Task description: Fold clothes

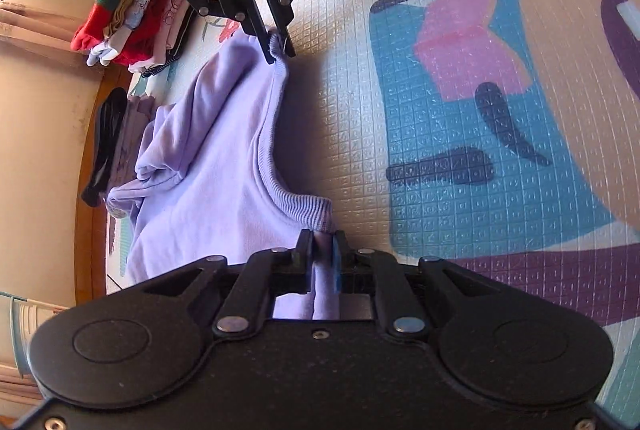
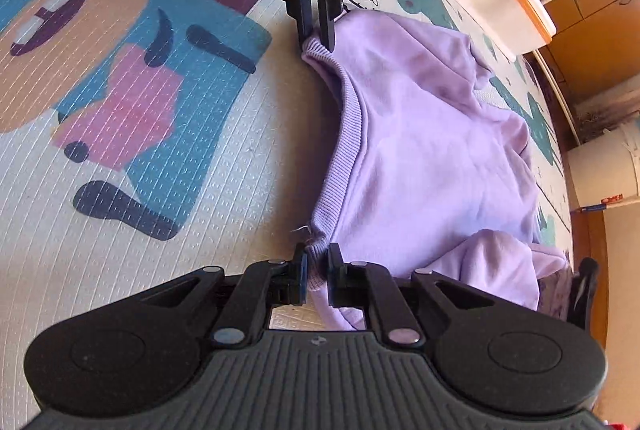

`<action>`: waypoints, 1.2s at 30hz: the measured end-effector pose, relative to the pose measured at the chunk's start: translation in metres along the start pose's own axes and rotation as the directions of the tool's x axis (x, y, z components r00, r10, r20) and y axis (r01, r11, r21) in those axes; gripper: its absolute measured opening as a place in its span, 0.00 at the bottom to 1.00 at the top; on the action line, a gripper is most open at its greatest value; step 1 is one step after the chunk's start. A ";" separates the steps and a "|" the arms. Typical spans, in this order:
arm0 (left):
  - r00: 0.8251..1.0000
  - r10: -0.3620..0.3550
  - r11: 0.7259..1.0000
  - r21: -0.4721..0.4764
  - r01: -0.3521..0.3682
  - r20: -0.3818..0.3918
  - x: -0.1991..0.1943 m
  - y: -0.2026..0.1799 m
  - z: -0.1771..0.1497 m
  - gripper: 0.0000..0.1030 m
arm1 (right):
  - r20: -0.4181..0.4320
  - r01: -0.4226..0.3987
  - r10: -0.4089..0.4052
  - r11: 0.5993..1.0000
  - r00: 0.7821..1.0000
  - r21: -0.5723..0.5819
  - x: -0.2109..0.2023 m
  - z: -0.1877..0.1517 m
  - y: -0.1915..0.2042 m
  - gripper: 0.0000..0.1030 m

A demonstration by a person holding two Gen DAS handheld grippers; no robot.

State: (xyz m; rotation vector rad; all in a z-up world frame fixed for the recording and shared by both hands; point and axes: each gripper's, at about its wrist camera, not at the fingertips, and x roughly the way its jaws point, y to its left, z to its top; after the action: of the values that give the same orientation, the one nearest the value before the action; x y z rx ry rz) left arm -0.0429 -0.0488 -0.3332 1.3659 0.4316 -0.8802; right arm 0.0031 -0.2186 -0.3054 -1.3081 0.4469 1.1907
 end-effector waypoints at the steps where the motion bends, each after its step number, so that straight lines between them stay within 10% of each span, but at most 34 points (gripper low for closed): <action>1: 1.000 -0.001 1.000 -0.003 0.001 -0.001 0.000 0.000 0.000 0.08 | 0.002 0.000 0.000 1.000 1.000 -0.007 0.001 -0.001 -0.001 0.10; 23: 0.983 -0.184 0.980 -0.068 0.185 0.011 -0.012 0.007 0.003 0.10 | 0.001 -0.202 0.205 0.966 0.979 0.162 -0.005 0.001 -0.022 0.20; 27: 0.969 -0.240 0.926 -0.283 0.248 0.063 -0.018 0.048 0.004 0.24 | 0.027 -0.252 0.253 0.943 0.967 0.217 -0.011 0.002 -0.038 0.25; 30: 0.952 -0.290 0.825 -0.479 0.300 0.096 -0.011 0.075 0.007 0.28 | 0.041 -0.229 0.226 0.946 0.973 0.229 -0.016 0.006 -0.044 0.27; 34: 0.858 -0.455 0.690 -0.514 0.510 0.240 -0.015 0.100 0.009 0.29 | 0.083 -0.234 0.219 0.936 0.972 0.262 -0.026 0.008 -0.054 0.28; 36: 0.855 -0.452 0.712 -0.476 0.517 0.254 -0.022 0.101 0.012 0.36 | 0.109 -0.285 0.266 0.921 0.958 0.266 -0.035 0.006 -0.058 0.30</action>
State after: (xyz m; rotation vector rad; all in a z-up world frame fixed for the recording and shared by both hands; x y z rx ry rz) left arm 0.0164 -0.0577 -0.2484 0.6758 0.9005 -1.1591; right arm 0.0367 -0.2171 -0.2458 -0.9770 0.7391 1.3471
